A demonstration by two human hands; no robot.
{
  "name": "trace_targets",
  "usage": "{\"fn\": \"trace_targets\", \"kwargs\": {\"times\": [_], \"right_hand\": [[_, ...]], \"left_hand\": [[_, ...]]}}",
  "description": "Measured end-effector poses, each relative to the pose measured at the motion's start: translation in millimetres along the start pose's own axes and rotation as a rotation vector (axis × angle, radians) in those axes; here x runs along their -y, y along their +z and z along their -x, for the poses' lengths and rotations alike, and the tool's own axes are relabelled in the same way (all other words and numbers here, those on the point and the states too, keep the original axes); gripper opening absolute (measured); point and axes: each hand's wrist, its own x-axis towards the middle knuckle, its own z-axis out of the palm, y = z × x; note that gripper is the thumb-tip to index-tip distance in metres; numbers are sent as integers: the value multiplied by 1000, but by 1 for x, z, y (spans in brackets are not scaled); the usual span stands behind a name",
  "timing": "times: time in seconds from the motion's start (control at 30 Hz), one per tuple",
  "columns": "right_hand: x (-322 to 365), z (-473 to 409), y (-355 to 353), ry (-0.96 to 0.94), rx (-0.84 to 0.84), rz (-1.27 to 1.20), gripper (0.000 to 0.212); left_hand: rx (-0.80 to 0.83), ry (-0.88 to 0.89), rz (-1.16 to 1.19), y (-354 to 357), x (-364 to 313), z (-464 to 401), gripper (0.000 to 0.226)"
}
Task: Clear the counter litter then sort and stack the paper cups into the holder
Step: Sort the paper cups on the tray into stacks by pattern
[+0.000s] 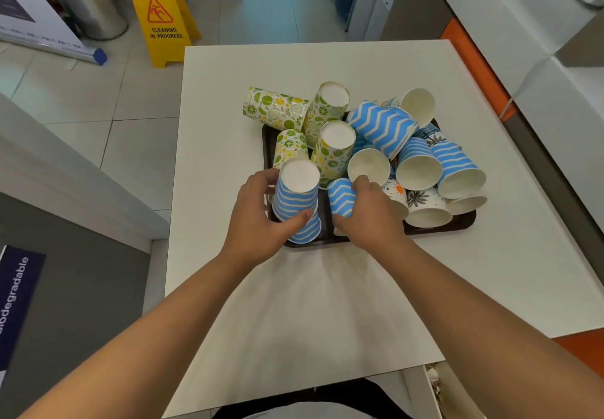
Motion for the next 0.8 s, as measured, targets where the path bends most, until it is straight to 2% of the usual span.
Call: {"fn": "trace_targets", "kwargs": {"times": [0.23,0.47,0.67,0.8], "right_hand": [[-7,6,-23,109,35,-352,70],[-13,6,-53,194,37,-666,61],[-21,2,-73,169,82,-779,50],[-28,1,-80,195,68,-875,58]], "left_hand": [[33,23,26,-1,-1,-1,61],[37,63,52,4,-2,-3,60],[58,62,76,5,-7,-5,56],[85,69,80,9,-10,-8,59]]}}
